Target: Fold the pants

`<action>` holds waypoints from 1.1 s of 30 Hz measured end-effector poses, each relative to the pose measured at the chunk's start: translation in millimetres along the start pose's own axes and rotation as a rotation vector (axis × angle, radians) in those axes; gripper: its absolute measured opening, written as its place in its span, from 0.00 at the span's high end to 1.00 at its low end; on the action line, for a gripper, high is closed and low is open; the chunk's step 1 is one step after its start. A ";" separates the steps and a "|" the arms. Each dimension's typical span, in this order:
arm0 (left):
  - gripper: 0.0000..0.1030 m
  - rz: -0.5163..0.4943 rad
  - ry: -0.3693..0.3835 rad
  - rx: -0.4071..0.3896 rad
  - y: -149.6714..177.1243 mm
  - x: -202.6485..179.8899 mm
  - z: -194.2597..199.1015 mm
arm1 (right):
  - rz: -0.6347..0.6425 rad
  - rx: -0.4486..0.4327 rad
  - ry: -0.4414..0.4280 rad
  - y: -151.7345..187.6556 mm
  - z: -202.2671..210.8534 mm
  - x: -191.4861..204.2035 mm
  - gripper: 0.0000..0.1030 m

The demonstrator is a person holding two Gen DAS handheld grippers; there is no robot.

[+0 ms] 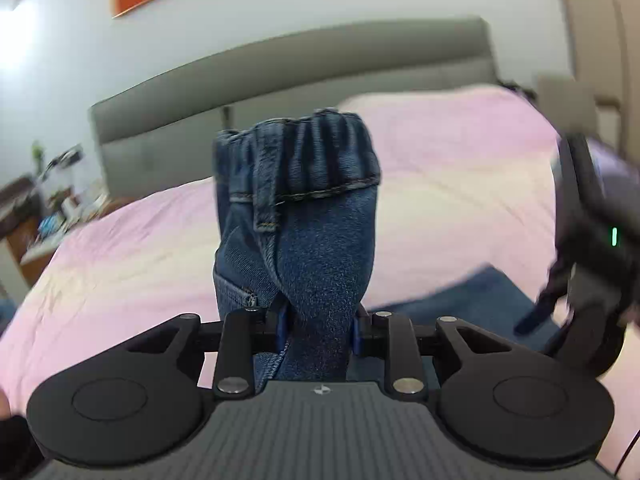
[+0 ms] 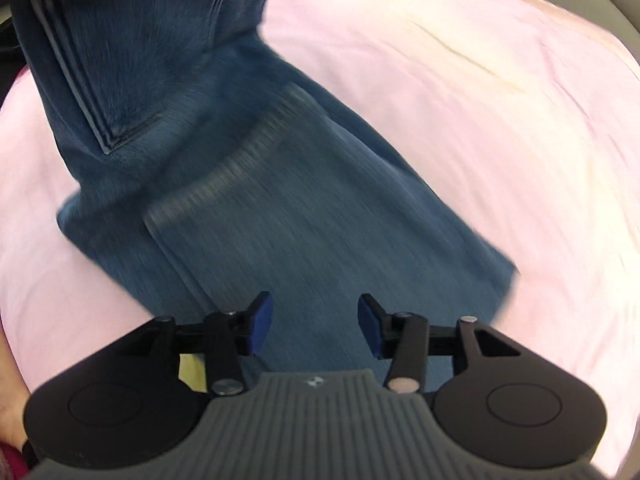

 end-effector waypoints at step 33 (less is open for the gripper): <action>0.33 0.034 0.278 0.232 31.9 -39.3 -12.9 | -0.350 -0.155 0.047 92.0 65.2 -44.4 0.29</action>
Point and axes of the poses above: each gripper's, at about its wrist camera, not at the fingertips, and z roughly against the way its jaws point, x to its left, y to its underside, the point moved 7 cm from there along -z, roughly the way its jaws point, and after that the axes turned 7 degrees about z, right-handed, at the moved point
